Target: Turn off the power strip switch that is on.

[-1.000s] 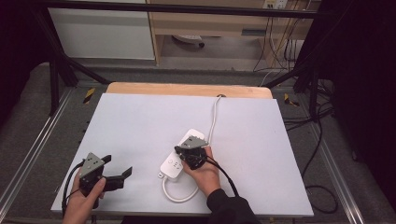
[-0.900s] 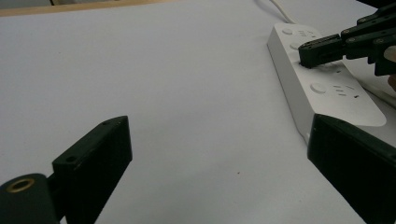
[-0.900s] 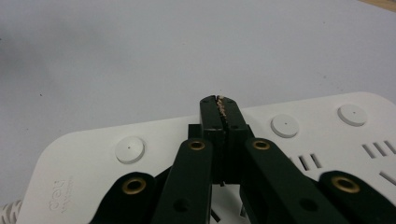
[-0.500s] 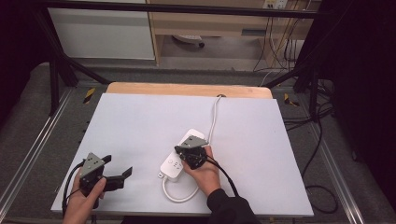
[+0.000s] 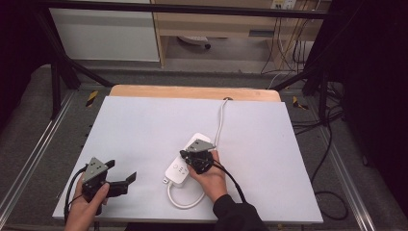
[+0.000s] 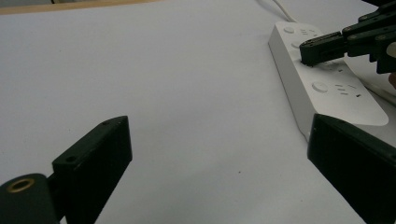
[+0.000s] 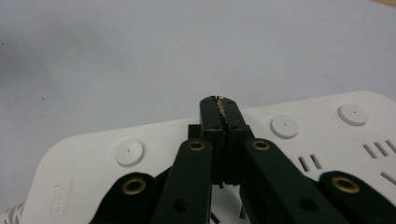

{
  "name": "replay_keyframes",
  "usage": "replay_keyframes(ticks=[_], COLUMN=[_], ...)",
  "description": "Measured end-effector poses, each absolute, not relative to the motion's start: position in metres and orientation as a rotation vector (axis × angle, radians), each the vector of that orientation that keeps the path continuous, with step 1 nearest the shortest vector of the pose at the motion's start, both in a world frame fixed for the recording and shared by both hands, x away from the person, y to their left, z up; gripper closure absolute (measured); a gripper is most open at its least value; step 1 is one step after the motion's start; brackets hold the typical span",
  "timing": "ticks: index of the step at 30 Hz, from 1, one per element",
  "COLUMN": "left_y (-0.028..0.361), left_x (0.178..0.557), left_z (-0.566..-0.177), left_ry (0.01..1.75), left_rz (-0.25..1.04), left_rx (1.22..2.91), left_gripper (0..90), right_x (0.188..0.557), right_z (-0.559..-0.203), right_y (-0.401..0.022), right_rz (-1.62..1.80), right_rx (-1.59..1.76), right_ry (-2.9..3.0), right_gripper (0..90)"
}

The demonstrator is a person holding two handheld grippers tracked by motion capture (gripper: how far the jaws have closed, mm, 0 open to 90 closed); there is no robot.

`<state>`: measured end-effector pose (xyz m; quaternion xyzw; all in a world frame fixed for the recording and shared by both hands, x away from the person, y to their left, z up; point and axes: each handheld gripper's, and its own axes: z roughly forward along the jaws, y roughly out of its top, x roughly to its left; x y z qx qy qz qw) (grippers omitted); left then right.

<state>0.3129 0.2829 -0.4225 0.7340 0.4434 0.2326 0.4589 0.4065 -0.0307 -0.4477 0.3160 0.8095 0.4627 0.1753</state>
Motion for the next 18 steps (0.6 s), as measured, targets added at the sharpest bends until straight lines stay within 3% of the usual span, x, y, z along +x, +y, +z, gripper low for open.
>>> replay_keyframes(ticks=[18], left_y=[0.2832], left_x=[0.3132], left_z=[-0.4227], left_ry=[1.099], left_rz=[0.58], left_rx=[1.797], left_gripper=[6.3], right_x=[0.402], right_z=[-0.4418], right_y=[-0.0363], right_rz=[1.361], right_rx=[0.926], right_ry=[2.29], right_gripper=[90.0])
